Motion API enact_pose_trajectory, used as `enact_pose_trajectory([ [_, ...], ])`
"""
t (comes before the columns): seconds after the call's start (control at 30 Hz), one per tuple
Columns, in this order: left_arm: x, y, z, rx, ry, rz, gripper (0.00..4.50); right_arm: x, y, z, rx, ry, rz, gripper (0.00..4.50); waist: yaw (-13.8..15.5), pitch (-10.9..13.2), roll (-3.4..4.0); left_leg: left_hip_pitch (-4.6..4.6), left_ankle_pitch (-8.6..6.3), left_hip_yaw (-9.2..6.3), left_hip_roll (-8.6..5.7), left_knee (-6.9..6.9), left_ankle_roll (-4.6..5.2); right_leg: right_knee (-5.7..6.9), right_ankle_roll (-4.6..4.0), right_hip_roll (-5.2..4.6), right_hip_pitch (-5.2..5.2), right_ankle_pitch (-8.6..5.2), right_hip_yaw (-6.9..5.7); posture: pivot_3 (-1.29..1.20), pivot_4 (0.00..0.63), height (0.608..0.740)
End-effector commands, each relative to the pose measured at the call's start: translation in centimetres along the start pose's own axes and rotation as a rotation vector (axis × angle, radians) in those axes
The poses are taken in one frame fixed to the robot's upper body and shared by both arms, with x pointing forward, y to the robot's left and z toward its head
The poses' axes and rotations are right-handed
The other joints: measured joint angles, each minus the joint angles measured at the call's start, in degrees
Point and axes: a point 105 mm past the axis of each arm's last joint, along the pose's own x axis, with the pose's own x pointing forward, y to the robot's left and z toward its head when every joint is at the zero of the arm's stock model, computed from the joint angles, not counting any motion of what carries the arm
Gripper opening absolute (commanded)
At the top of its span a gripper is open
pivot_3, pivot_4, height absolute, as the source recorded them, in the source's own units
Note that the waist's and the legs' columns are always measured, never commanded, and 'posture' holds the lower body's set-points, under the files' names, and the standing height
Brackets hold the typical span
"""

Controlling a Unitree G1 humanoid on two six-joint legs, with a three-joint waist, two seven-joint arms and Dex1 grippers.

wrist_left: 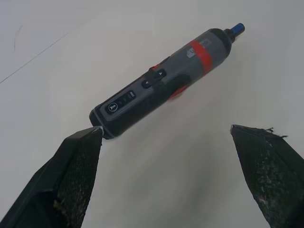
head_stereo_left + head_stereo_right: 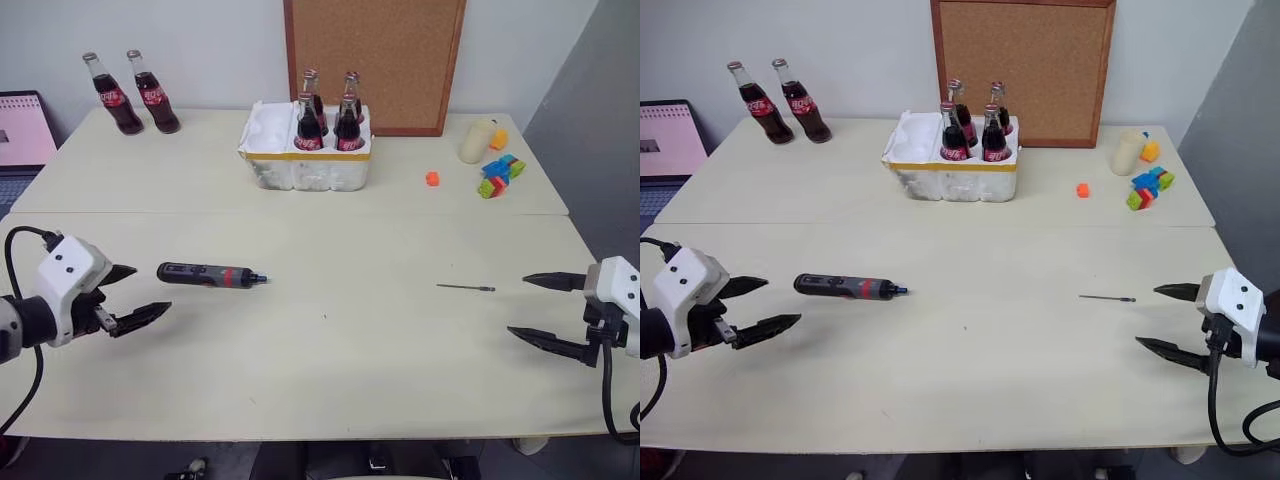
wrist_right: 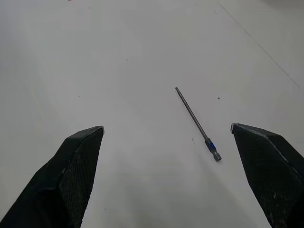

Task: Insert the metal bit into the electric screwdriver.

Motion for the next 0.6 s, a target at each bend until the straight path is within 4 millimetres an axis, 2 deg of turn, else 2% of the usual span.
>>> enact_pose_trajectory([
  [0.03,-0.3,0.3,1.2,0.048,-0.03,0.005,4.48,0.2,0.2,1.2,-0.048,-0.028,0.014,4.5,0.0,0.0,0.0,0.0,0.0,0.0,0.0,0.0,0.0,0.0,0.0,0.0,0.0,0.0,0.0,0.0,0.15,0.74],
  [0.43,-0.5,0.0,1.0,0.081,-0.014,0.012,4.48,0.8,-0.2,1.3,-0.061,-0.038,0.016,4.5,0.0,0.0,0.01,0.01,0.0,-0.01,0.01,0.0,0.0,0.02,0.0,0.0,-0.01,0.0,0.03,0.0,0.15,0.74],
  [0.6,-0.1,-0.1,0.6,0.329,0.102,-0.035,4.48,1.8,0.1,2.8,-0.066,-0.117,0.026,4.5,0.0,0.0,0.01,0.01,0.0,0.0,0.01,0.0,0.0,0.03,0.0,0.01,0.0,0.0,0.0,0.0,0.15,0.74],
])
